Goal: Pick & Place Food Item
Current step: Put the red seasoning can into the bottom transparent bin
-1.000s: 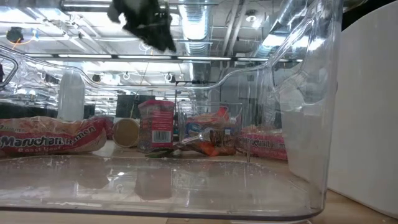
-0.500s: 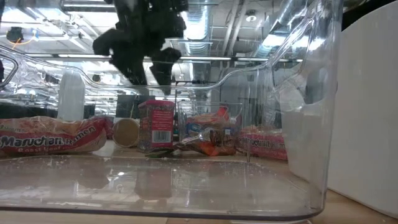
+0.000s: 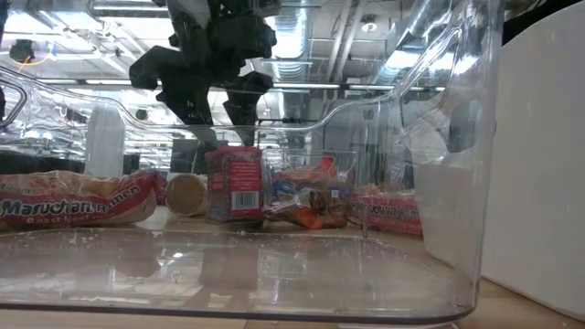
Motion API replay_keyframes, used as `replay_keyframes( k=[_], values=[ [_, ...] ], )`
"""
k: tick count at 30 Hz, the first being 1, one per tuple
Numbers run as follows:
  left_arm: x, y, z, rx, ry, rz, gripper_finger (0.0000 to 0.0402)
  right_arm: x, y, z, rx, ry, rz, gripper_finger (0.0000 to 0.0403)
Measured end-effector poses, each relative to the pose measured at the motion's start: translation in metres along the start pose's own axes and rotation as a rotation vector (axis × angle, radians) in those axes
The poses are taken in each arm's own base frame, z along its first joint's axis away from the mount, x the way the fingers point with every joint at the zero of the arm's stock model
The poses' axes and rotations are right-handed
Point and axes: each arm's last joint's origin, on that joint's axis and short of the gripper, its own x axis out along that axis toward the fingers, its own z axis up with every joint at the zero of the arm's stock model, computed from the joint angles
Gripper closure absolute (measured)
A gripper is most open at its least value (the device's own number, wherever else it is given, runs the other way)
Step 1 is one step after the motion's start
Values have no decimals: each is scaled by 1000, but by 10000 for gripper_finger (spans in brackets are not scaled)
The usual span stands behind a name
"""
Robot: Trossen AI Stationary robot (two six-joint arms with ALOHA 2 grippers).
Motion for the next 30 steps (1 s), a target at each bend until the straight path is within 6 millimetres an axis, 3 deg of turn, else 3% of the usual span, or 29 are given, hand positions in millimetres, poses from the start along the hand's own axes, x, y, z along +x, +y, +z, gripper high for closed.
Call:
replay_keyframes(
  k=[12,20,30],
  values=[
    [1,-2,-1,-8,-1,-4,101,0,0,0,3,1,16,403],
    [3,-15,2,64,53,37,101,0,1,0,2,3,40,403],
    [2,-12,3,65,51,93,101,0,1,0,1,4,40,403]
  ],
)
